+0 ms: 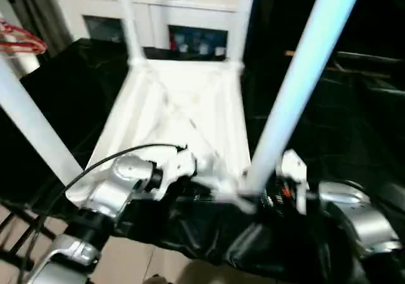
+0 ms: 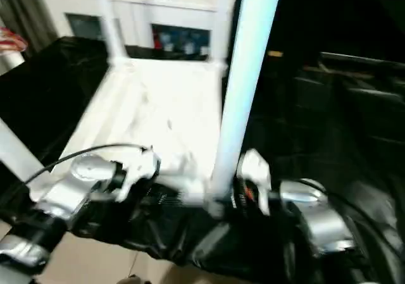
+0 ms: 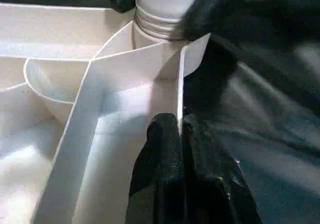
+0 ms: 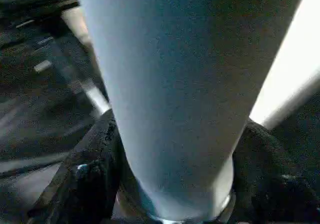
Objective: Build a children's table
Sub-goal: Rotate leg to tighten
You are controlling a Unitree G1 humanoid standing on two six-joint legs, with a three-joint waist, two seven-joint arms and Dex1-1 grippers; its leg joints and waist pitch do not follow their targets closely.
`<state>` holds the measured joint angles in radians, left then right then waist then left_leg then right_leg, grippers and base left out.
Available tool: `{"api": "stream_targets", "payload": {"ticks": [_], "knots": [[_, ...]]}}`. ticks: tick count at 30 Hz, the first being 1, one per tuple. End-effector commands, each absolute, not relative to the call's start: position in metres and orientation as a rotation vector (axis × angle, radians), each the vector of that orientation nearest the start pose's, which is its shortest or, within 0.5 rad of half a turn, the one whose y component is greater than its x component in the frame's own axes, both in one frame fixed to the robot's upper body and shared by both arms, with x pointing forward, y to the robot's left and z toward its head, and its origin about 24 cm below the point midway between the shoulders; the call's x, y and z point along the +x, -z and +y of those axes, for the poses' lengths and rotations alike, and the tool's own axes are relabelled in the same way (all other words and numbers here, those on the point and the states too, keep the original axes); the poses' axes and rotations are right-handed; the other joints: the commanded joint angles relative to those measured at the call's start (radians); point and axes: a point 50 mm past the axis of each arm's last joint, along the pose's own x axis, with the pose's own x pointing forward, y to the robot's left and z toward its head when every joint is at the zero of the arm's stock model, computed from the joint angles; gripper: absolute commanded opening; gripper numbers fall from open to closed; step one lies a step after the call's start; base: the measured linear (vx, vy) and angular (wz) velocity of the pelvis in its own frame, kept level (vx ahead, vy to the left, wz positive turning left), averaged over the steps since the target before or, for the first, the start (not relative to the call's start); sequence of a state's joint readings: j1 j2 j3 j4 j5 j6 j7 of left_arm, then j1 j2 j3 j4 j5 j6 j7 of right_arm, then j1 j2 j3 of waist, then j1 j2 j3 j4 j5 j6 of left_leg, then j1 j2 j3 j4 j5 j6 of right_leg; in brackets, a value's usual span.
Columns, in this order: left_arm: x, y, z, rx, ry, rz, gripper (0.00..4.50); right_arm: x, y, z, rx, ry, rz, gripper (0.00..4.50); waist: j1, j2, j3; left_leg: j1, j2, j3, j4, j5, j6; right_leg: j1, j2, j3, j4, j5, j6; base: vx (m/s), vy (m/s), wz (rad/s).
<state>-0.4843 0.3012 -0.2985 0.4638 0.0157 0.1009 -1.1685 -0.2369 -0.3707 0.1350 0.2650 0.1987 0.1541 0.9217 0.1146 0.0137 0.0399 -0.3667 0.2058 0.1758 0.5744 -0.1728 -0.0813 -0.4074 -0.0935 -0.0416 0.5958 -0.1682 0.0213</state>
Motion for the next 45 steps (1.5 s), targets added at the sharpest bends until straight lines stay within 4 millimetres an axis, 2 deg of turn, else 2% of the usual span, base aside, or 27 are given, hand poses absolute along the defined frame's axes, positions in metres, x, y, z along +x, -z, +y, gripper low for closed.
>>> {"api": "stream_targets", "payload": {"ticks": [1,7,8,9,12,14,16,18,19,20,22,23,24,26,27,30,31,33,37,39,44,45], "knots": [[0.301,-0.051,0.087,0.282,1.341,0.279,0.0,0.277,-0.024,-0.141,-0.107,-0.939,0.31,2.64,-0.002,-0.023,-0.05,0.003,0.011,-0.004,-0.076,-0.309,-0.001,0.039,-0.043,0.02,-0.089,-0.474,-0.127,0.0,0.0,0.0],[0.299,-0.046,0.059,0.286,1.282,0.274,0.0,0.285,-0.013,-0.115,-0.076,-0.715,0.327,2.64,-0.018,-0.018,-0.051,0.003,0.01,-0.004,-0.077,-0.307,0.002,0.034,-0.038,0.022,-0.091,-0.458,-0.118,0.0,0.0,0.0],[0.299,-0.046,0.059,0.286,1.282,0.274,0.0,0.285,-0.013,-0.115,-0.076,-0.715,0.327,2.64,-0.019,-0.019,-0.051,0.001,0.01,-0.004,-0.077,-0.302,0.002,0.036,-0.037,0.022,-0.089,-0.448,-0.118,0.0,0.0,0.0],[0.295,-0.045,0.049,0.288,1.288,0.273,0.0,0.285,-0.011,-0.105,-0.07,-0.688,0.331,2.64,-0.021,-0.015,-0.051,0.002,0.009,-0.004,-0.078,-0.303,0.005,0.034,-0.037,0.024,-0.089,-0.434,-0.121,0.0,0.0,0.0],[0.29,-0.042,0.042,0.312,1.318,0.28,0.0,0.284,-0.011,-0.097,-0.034,-0.702,0.324,2.64,-0.021,-0.013,-0.052,0.003,0.01,-0.004,-0.078,-0.319,0.006,0.034,-0.039,0.024,-0.092,-0.444,-0.116,0.0,0.0,0.0],[0.288,-0.041,0.04,0.328,1.336,0.288,0.0,0.284,-0.012,-0.095,-0.004,-0.708,0.325,3.34,-0.022,-0.011,-0.051,0.003,0.01,-0.005,-0.079,-0.33,0.007,0.033,-0.037,0.024,-0.093,-0.437,-0.115,0.0,0.0,0.0],[0.288,-0.041,0.04,0.331,1.338,0.291,0.0,0.285,-0.013,-0.095,0.013,-0.715,0.326,3.39,-0.022,-0.011,-0.051,0.005,0.01,-0.005,-0.08,-0.338,0.005,0.032,-0.036,0.024,-0.093,-0.436,-0.117,0.0,0.0,0.0],[0.288,-0.042,0.042,0.324,1.348,0.294,0.0,0.285,-0.015,-0.097,0.011,-0.729,0.328,3.67,-0.021,-0.011,-0.054,0.004,0.011,-0.004,-0.079,-0.325,0.005,0.034,-0.036,0.026,-0.088,-0.386,-0.131,0.0,0.0,0.0],[0.288,-0.042,0.042,0.324,1.348,0.294,0.0,0.285,-0.015,-0.097,0.011,-0.729,0.328,3.67,-0.02,-0.01,-0.055,0.004,0.012,-0.004,-0.08,-0.323,0.005,0.034,-0.036,0.026,-0.087,-0.373,-0.135,0.0,0.0,0.0],[0.289,-0.046,0.052,0.306,1.395,0.293,0.0,0.283,-0.02,-0.108,-0.042,-0.811,0.329,3.77,-0.019,-0.011,-0.057,0.004,0.011,-0.004,-0.078,-0.317,0.008,0.039,-0.034,0.024,-0.084,-0.345,-0.141,0.0,0.0,0.0],[0.288,-0.047,0.056,0.294,1.412,0.297,0.0,0.281,-0.022,-0.112,-0.065,-0.857,0.323,3.77,-0.017,-0.011,-0.058,0.006,0.013,0.0,-0.073,-0.296,0.021,0.037,-0.033,0.028,-0.078,-0.273,-0.163,0.0,0.0,0.0],[0.288,-0.049,0.062,0.278,1.441,0.303,0.0,0.279,-0.026,-0.117,-0.107,-0.926,0.299,3.77,-0.016,-0.014,-0.06,0.001,0.012,-0.001,-0.072,-0.281,0.026,0.046,-0.035,0.025,-0.073,-0.252,-0.174,0.0,0.0,0.0],[0.287,-0.05,0.067,0.268,1.461,0.306,0.0,0.277,-0.028,-0.12,-0.137,-0.973,0.285,3.77,-0.014,-0.013,-0.06,0.001,0.013,0.001,-0.07,-0.27,0.038,0.045,-0.035,0.026,-0.072,-0.239,-0.18,0.0,0.0,0.0],[0.287,-0.051,0.071,0.266,1.48,0.303,0.0,0.275,-0.03,-0.124,-0.156,-1.018,0.277,3.77,-0.014,-0.012,-0.06,0.001,0.012,0.003,-0.069,-0.259,0.048,0.044,-0.035,0.026,-0.071,-0.229,-0.191,0.0,0.0,0.0],[0.287,-0.053,0.079,0.276,1.52,0.307,0.0,0.271,-0.035,-0.131,-0.161,-1.095,0.273,3.77,-0.012,-0.016,-0.058,0.0,0.013,0.002,-0.07,-0.262,0.052,0.046,-0.035,0.024,-0.071,-0.236,-0.195,0.0,0.0,0.0],[0.286,-0.054,0.088,0.291,1.561,0.323,0.0,0.265,-0.039,-0.137,-0.156,-1.189,0.277,3.77,-0.005,-0.012,-0.058,0.004,0.017,0.002,-0.071,-0.267,0.055,0.043,-0.035,0.026,-0.071,-0.24,-0.202,0.0,0.0,0.0],[0.286,-0.054,0.088,0.291,1.561,0.323,0.0,0.265,-0.039,-0.137,-0.156,-1.189,0.277,3.77,-0.003,-0.013,-0.058,0.005,0.017,0.002,-0.071,-0.269,0.054,0.044,-0.035,0.026,-0.071,-0.241,-0.203,0.0,0.0,0.0],[0.286,-0.054,0.097,0.314,1.6,0.349,0.0,0.259,-0.044,-0.144,-0.141,-1.295,0.299,3.77,0.003,-0.016,-0.057,0.005,0.019,0.003,-0.072,-0.272,0.055,0.044,-0.036,0.026,-0.07,-0.249,-0.205,0.0,0.0,0.0],[0.284,-0.055,0.107,0.331,1.663,0.383,0.0,0.251,-0.049,-0.151,-0.133,-1.414,0.332,3.77,0.012,-0.013,-0.057,0.006,0.021,0.004,-0.07,-0.268,0.056,0.044,-0.036,0.026,-0.067,-0.238,-0.215,0.0,0.0,0.0],[0.284,-0.056,0.108,0.334,1.673,0.387,0.0,0.251,-0.05,-0.152,-0.132,-1.43,0.337,3.51,0.018,-0.014,-0.057,0.007,0.022,0.005,-0.071,-0.276,0.052,0.042,-0.038,0.026,-0.067,-0.252,-0.215,0.0,0.0,0.0],[0.284,-0.057,0.111,0.349,1.697,0.401,0.0,0.25,-0.051,-0.153,-0.129,-1.456,0.352,3.32,0.026,-0.015,-0.056,0.01,0.023,0.003,-0.073,-0.283,0.036,0.041,-0.038,0.027,-0.069,-0.275,-0.209,0.0,0.0,0.0],[0.285,-0.057,0.112,0.351,1.702,0.4,0.0,0.249,-0.052,-0.154,-0.124,-1.465,0.354,3.06,0.028,-0.014,-0.057,0.01,0.023,0.003,-0.073,-0.28,0.036,0.041,-0.038,0.027,-0.068,-0.267,-0.21,0.0,0.0,0.0]]}}
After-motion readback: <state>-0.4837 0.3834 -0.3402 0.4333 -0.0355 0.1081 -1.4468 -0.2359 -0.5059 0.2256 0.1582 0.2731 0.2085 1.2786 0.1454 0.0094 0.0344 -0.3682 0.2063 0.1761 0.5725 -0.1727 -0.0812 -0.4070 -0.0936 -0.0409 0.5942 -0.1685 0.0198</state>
